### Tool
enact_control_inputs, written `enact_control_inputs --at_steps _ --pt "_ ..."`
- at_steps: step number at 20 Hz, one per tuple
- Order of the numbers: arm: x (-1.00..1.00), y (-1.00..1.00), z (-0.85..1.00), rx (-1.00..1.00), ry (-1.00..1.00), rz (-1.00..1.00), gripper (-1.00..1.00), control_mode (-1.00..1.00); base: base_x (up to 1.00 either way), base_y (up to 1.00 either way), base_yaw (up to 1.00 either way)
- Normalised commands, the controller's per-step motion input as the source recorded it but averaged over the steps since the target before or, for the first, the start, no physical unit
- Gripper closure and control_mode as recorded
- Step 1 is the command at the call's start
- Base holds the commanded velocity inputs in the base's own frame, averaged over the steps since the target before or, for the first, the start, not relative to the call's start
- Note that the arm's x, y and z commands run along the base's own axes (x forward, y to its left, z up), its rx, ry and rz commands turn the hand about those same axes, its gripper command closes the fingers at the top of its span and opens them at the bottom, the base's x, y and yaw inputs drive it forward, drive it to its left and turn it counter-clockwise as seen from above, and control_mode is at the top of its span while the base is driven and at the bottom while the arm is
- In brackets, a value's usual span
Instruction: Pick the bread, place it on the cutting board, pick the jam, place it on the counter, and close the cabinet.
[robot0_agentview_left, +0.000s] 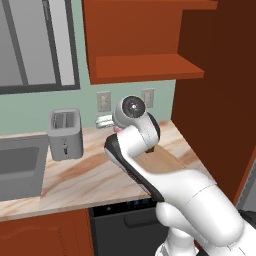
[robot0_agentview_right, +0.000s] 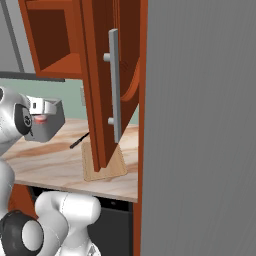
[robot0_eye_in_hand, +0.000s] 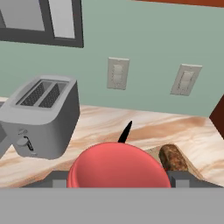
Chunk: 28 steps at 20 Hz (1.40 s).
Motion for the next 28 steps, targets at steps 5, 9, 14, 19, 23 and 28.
enact_control_inputs --at_steps 5,9,14,19,23,28 --pt "0.0 0.16 -0.45 0.0 0.0 0.0 1.0 -1.0 0.0 0.0 0.0" --pt "0.0 0.16 -0.37 0.0 0.0 0.0 1.0 -1.0 0.0 0.0 0.0" --pt "0.0 0.1 -0.33 0.0 0.0 0.0 1.0 -1.0 0.0 0.0 0.0" --pt "0.04 0.08 -0.31 0.0 0.0 0.0 1.0 -1.0 0.0 0.0 0.0" --pt "0.1 0.12 -0.37 0.0 0.0 0.0 1.0 -1.0 0.0 0.0 0.0" --pt "0.1 0.1 -0.32 0.0 0.0 0.0 1.0 -1.0 0.0 0.0 0.0"
